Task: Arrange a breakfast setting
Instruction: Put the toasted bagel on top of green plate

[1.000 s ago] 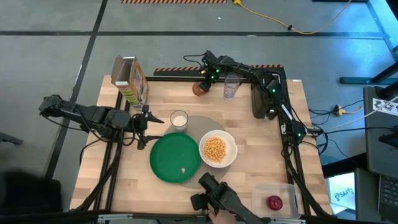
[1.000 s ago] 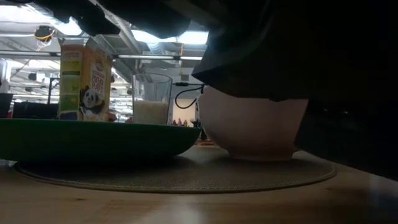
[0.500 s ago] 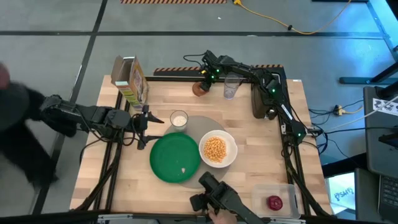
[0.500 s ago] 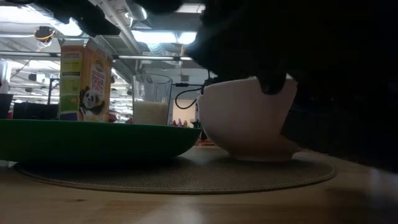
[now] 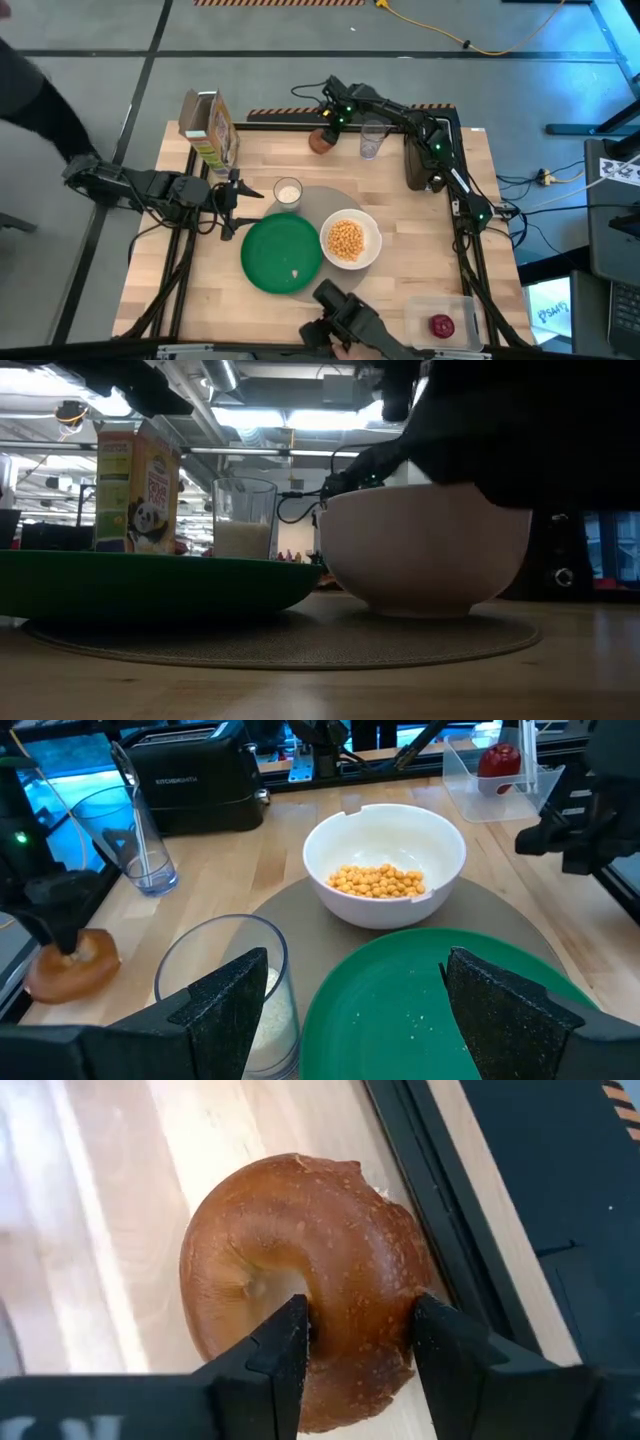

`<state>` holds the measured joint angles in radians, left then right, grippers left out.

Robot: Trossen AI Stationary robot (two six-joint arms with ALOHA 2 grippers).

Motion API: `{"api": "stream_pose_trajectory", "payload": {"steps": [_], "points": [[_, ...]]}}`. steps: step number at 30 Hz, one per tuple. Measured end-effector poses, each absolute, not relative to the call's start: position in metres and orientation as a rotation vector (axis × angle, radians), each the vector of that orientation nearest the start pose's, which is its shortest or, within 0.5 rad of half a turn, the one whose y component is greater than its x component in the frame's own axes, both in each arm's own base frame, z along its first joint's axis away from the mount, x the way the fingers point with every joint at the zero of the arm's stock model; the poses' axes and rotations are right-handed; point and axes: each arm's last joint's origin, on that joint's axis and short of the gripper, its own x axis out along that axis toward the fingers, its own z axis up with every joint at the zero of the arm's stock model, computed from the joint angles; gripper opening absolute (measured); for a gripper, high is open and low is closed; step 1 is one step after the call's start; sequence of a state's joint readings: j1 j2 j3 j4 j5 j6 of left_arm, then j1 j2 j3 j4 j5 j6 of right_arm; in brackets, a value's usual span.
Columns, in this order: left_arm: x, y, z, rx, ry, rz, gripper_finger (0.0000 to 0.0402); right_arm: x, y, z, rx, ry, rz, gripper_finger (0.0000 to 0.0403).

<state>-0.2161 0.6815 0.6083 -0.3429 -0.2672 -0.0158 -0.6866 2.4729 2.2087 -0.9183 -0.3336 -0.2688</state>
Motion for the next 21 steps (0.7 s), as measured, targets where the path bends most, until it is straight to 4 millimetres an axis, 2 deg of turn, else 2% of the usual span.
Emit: {"api": "stream_pose_trajectory", "payload": {"steps": [4,8,16,21], "points": [[0.149,-0.025,0.273,0.083,0.404,0.054,0.0292,0.406,-0.313,0.188,0.308,1.096,-0.147,0.0143],[0.149,-0.025,0.273,0.082,0.404,0.054,0.0292,0.409,-0.302,0.214,0.228,1.132,-0.154,0.0143],[0.149,-0.025,0.273,0.058,0.404,0.059,0.0292,0.412,-0.255,0.271,0.039,1.138,-0.173,0.0144],[0.149,-0.025,0.273,0.016,0.399,0.067,0.0292,0.416,-0.214,0.309,-0.073,1.095,-0.154,0.0144]]}}
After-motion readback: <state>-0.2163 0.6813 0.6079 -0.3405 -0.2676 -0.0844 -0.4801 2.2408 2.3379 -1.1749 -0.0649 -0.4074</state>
